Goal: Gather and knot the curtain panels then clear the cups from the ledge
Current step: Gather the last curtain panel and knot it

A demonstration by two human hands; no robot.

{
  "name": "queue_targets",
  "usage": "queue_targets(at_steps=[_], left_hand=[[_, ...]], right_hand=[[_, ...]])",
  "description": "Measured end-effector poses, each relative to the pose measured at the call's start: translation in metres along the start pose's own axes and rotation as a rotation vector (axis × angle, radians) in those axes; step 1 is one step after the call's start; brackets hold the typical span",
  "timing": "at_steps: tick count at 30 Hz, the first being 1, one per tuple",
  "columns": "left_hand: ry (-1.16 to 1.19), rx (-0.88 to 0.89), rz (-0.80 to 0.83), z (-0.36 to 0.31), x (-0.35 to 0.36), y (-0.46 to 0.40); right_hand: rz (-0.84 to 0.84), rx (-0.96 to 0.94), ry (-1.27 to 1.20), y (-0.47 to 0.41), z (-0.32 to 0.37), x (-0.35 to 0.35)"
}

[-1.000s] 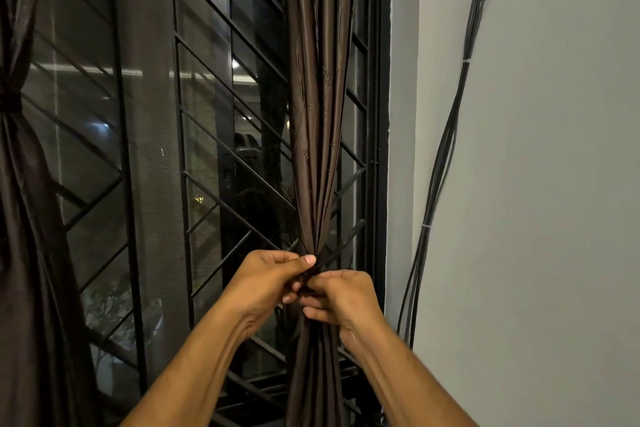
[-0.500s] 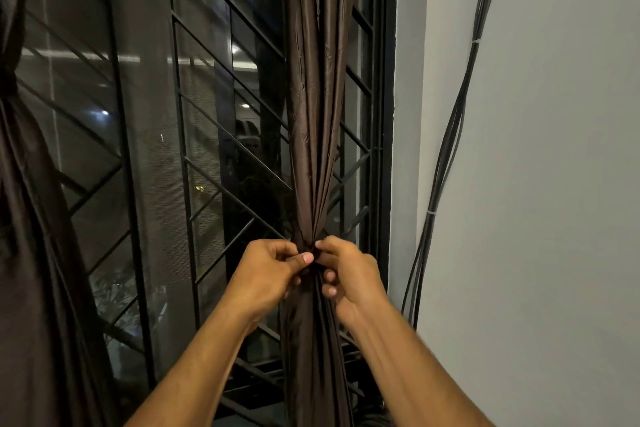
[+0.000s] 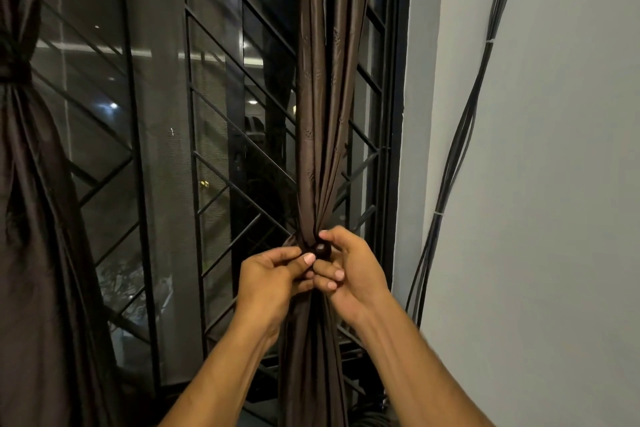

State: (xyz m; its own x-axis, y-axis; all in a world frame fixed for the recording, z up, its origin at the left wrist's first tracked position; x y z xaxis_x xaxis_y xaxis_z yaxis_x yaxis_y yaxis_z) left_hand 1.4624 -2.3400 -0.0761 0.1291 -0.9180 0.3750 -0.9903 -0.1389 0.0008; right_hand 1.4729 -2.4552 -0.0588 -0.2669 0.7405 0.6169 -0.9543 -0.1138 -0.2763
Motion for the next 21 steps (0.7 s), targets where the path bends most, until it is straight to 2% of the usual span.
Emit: queue_targets(at_steps=[2, 5, 8, 10, 13, 16, 21], left_hand=[[-0.014, 0.013, 0.012, 0.0, -0.001, 0.001], [-0.163, 0.073, -0.065, 0.002, -0.006, -0.001], [-0.286, 0.127, -0.077, 0.005, -0.002, 0.0], [-0.314, 0.172, -0.083, 0.007, 0.001, 0.004], [-0.359, 0.22, -0.061, 0.01, 0.003, 0.009], [-0.349, 0.215, -0.068, 0.011, 0.005, 0.007], [-0.294, 0.16, -0.043, 0.01, 0.009, 0.0]], right_hand=[[0.006, -0.068, 0.141, 0.0, 0.002, -0.002], [-0.088, -0.161, 0.389, -0.002, 0.003, -0.009], [-0.15, -0.243, 0.542, -0.005, 0.008, -0.011], [-0.159, -0.243, 0.545, -0.005, 0.011, -0.01], [-0.154, -0.143, 0.492, -0.005, 0.018, -0.011], [-0.183, -0.068, 0.517, -0.005, 0.023, -0.015], [-0.17, -0.048, 0.43, -0.001, 0.02, -0.016]])
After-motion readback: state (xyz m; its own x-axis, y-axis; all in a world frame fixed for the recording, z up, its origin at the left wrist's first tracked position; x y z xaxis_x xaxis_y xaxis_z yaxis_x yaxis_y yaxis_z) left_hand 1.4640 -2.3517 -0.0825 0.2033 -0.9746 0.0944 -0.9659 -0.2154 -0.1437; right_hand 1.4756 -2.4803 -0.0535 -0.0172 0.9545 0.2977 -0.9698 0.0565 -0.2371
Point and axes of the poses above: each hand's wrist, its own y-axis away from the middle knuckle, its own x-axis out of the palm, z = x × y, the point moved 2 cm from there along -y, towards the middle knuckle, and after that the axes turned 15 degrees about -x, right-handed, at the moved point
